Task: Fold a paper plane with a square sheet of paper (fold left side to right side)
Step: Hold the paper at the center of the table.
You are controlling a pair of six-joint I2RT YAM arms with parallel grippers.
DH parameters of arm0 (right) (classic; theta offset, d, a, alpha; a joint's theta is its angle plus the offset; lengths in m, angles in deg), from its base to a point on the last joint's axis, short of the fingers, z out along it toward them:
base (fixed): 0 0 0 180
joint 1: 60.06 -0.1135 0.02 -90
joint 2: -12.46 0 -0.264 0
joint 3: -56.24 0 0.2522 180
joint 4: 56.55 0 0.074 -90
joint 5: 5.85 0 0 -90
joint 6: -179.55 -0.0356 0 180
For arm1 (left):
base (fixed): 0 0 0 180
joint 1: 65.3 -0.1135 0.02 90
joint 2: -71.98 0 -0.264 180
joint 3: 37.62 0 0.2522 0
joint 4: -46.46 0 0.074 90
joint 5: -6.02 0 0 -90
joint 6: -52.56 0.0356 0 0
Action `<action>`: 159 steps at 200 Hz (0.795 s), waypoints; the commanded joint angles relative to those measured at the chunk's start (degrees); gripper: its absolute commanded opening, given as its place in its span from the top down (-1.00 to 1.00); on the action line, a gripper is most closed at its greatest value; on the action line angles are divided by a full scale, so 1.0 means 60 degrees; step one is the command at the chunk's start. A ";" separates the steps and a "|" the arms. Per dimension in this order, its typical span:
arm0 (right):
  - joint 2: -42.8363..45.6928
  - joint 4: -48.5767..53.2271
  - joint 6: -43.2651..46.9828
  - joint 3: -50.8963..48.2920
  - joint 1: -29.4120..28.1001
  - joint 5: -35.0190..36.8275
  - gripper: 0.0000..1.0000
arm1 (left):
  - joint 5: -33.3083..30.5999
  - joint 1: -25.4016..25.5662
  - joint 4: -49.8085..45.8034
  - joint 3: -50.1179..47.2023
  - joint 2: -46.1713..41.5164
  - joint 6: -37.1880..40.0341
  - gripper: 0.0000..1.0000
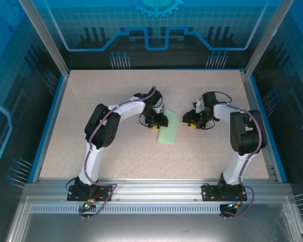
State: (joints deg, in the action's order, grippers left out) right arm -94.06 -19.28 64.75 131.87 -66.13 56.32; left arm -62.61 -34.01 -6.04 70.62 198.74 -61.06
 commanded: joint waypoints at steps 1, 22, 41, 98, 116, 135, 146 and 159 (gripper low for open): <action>-0.0010 0.0096 -0.0084 0.0051 -0.0109 -0.0163 0.04 | 0.0112 0.0276 -0.0129 0.0190 0.0578 -0.0034 0.00; -0.0007 0.0121 -0.0081 0.0089 -0.0182 -0.0153 0.03 | 0.0116 0.0277 -0.0163 0.0212 0.0611 -0.0021 0.00; -0.0018 0.0125 -0.0098 0.0129 -0.0213 -0.0166 0.04 | 0.0116 0.0283 -0.0217 0.0249 0.0640 0.0003 0.00; -0.0044 0.0110 -0.0176 0.0222 -0.0393 -0.0180 0.05 | 0.0116 0.0327 -0.0281 0.0309 0.0702 0.0049 -0.01; -0.0054 0.0109 -0.0207 0.0247 -0.0433 -0.0175 0.05 | 0.0119 0.0336 -0.0298 0.0321 0.0714 0.0096 -0.01; -0.0057 0.0123 -0.0217 0.0261 -0.0462 -0.0175 0.05 | 0.0138 0.0337 -0.0302 0.0319 0.0718 0.0137 -0.02; -0.0044 0.0117 -0.0217 0.0246 -0.0463 -0.0164 0.05 | 0.0145 0.0350 -0.0300 0.0310 0.0729 0.0126 -0.03; -0.0044 0.0097 -0.0262 0.0259 -0.0474 -0.0180 0.05 | 0.0147 0.0354 -0.0319 0.0331 0.0743 0.0127 -0.03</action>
State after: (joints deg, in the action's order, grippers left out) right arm -94.06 -19.28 64.10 132.16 -68.05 56.30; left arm -62.66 -33.93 -7.55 72.10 199.54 -61.04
